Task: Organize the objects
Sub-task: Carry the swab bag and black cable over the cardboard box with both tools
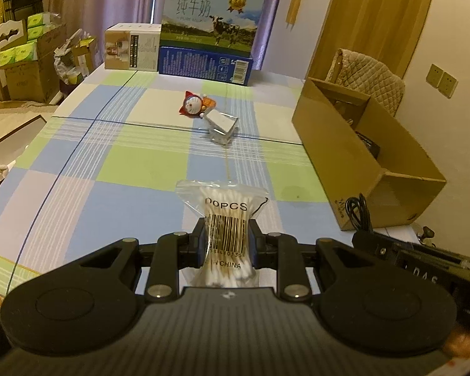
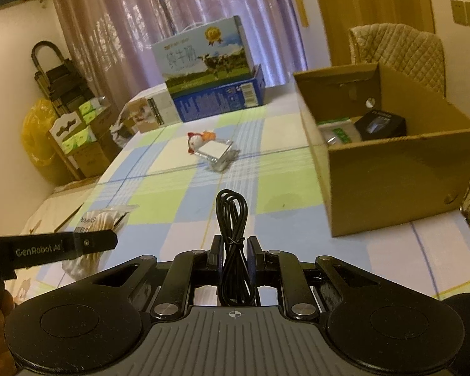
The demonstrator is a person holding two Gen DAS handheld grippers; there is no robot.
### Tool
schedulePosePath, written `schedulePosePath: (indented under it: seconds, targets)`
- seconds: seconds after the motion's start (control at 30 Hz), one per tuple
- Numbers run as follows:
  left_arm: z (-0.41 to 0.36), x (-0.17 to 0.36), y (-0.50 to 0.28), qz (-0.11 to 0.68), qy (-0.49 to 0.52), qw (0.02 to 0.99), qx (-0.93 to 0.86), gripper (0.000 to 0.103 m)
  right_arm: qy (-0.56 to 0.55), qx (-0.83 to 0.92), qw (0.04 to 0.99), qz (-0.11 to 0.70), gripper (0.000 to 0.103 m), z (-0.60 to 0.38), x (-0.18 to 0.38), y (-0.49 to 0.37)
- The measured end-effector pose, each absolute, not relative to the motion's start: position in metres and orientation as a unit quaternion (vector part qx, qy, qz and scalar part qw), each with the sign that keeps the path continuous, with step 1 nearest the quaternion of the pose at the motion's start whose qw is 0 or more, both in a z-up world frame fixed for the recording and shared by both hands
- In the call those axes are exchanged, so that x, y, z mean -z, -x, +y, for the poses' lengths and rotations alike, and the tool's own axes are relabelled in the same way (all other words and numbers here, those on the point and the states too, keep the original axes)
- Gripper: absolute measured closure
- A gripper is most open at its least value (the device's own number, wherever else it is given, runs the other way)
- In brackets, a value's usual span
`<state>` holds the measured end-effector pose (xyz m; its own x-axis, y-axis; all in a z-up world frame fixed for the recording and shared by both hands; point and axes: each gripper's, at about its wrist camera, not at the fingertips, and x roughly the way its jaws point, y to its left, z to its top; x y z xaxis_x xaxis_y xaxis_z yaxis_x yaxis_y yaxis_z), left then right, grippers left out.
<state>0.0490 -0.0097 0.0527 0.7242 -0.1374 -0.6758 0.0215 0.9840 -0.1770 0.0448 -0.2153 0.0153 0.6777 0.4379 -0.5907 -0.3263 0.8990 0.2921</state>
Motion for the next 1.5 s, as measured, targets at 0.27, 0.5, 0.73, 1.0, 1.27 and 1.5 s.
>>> schedulePosePath:
  seconds: [0.27,0.5,0.73,1.0,1.27,1.5]
  targets:
    - [-0.028,-0.061,-0.04,0.364,0.072,0.926,0.067,0.082,-0.083,-0.207,0.917,0.332,0.091,-0.221,-0.027,-0.042]
    - [-0.037,-0.064,-0.039,0.363,0.065,0.926,0.076,0.082,-0.088,-0.2,0.919,0.327,0.091,-0.229,-0.031,-0.041]
    - [-0.047,-0.066,-0.04,0.361,0.058,0.927,0.086,0.082,-0.09,-0.188,0.924,0.319,0.091,-0.242,-0.039,-0.042]
    - [-0.066,-0.078,-0.046,0.35,0.049,0.929,0.11,0.082,-0.092,-0.164,0.934,0.303,0.091,-0.268,-0.052,-0.047]
    - [-0.101,-0.09,-0.064,0.342,0.04,0.927,0.147,0.082,-0.098,-0.133,0.942,0.293,0.091,-0.307,-0.066,-0.062]
    - [-0.141,-0.111,-0.093,0.329,0.037,0.926,0.183,0.082,-0.085,-0.123,0.949,0.279,0.091,-0.337,-0.086,-0.079]
